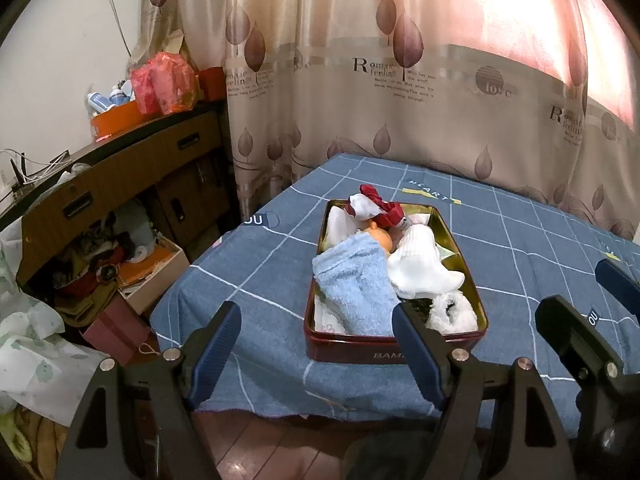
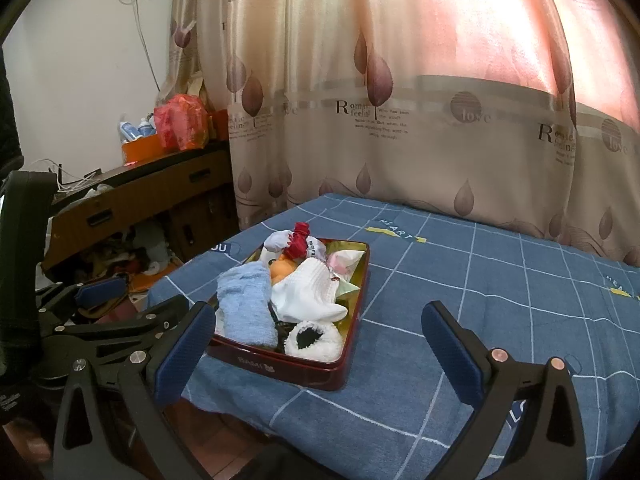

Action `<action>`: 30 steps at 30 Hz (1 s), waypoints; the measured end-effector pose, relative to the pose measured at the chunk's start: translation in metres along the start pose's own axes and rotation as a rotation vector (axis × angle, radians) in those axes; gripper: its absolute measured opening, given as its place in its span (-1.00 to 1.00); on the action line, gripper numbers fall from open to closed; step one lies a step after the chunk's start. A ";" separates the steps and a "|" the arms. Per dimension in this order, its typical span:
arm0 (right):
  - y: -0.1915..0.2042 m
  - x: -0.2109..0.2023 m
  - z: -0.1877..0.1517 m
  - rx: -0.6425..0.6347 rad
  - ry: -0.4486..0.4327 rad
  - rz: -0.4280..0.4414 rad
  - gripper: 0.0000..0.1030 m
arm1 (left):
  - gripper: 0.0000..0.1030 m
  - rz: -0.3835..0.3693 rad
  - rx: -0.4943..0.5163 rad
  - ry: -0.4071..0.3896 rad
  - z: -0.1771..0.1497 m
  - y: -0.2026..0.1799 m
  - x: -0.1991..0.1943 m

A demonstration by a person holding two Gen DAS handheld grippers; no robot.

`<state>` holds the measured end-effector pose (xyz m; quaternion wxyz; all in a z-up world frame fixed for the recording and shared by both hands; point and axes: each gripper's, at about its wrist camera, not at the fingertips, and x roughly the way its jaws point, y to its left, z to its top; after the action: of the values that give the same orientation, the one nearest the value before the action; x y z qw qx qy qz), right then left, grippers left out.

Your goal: Organize soft objects

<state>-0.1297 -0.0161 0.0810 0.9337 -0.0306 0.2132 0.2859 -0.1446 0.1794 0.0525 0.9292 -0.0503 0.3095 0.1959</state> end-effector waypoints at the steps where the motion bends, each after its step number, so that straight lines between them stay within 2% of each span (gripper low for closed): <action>1: 0.000 0.000 0.000 0.000 0.001 0.000 0.99 | 0.55 0.000 -0.001 0.001 0.000 0.000 0.000; 9: 0.002 0.002 -0.001 -0.002 0.009 -0.006 0.99 | 0.55 -0.018 -0.016 0.020 -0.001 0.005 0.004; 30: 0.000 0.005 0.002 0.001 0.013 -0.018 0.99 | 0.55 0.004 -0.008 0.027 0.000 0.006 0.006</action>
<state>-0.1258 -0.0132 0.0805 0.9349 -0.0339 0.2189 0.2773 -0.1424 0.1871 0.0492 0.9243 -0.0562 0.3213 0.1981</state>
